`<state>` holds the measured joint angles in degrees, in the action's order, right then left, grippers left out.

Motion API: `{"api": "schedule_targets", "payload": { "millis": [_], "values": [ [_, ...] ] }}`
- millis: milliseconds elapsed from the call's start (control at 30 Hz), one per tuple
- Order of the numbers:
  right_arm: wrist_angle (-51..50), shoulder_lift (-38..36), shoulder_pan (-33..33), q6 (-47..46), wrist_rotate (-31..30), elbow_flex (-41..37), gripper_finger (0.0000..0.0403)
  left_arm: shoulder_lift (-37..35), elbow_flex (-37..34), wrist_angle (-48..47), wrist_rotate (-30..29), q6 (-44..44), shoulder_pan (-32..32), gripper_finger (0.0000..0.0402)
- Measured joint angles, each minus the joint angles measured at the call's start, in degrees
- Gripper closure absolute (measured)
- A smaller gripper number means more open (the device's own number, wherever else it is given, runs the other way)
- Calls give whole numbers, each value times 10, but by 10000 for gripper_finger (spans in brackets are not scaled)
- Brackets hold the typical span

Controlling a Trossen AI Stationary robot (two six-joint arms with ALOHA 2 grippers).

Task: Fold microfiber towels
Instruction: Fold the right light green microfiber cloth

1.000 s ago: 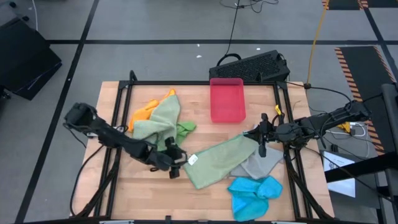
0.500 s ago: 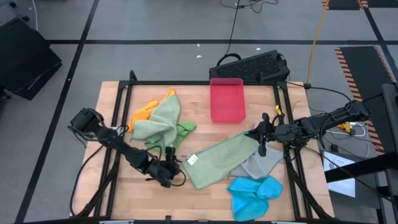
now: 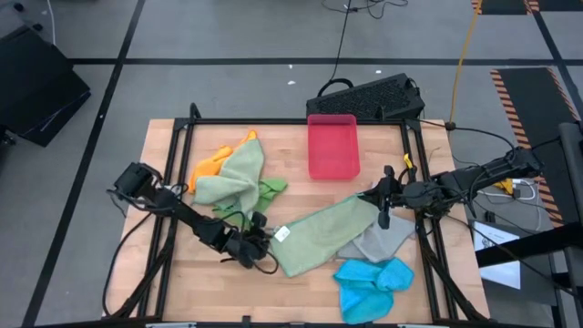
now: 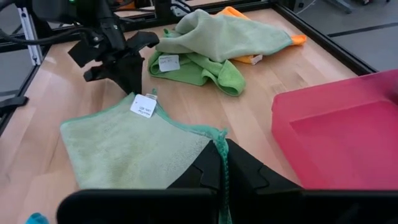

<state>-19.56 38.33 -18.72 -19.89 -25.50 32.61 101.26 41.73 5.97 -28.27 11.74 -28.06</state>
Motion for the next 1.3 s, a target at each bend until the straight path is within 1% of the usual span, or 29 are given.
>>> {"api": "schedule_targets", "payload": {
  "millis": [33, 67, 167, 233, 333, 400, 600, 733, 867, 1033, 1133, 1200, 1300],
  "values": [
    [1, 0, 0, 1, 0, 0, 401, -7, -1, -2, -3, -3, -4, 384],
    [5, 0, 0, 2, 0, 0, 401, -17, -1, -1, -6, -13, -9, 391],
    [30, 0, 1, 12, 2, 0, 401, -49, 8, -11, -30, -28, -35, 390],
    [51, 0, 1, 26, 21, 0, 401, -68, 15, -13, -60, -11, -51, 395],
    [76, -1, 0, 51, 49, 0, 401, -82, 26, -9, -100, 20, -49, 395],
    [81, -3, 0, 55, 50, 0, 401, -83, 26, -14, -106, 29, -35, 395],
    [81, -13, 0, 54, 50, 0, 401, -67, 25, -35, -77, 19, 27, 396],
    [79, -21, 0, 54, 50, 0, 401, -41, 25, -27, -18, 36, 61, 398],
    [78, -26, 0, 54, 50, 0, 401, -21, 25, -29, -12, 32, 78, 391],
    [79, -25, 0, 56, 50, 0, 401, 2, 25, -35, 16, 11, 98, 388],
    [77, -25, 0, 56, 50, 0, 401, 18, 26, -24, 13, -11, 109, 387],
    [77, -25, 0, 56, 50, 0, 401, 24, 26, -24, 14, -21, 115, 378],
    [76, -24, 0, 56, 50, 0, 401, 28, 27, -23, 13, -35, 117, 350]
  ]
}}
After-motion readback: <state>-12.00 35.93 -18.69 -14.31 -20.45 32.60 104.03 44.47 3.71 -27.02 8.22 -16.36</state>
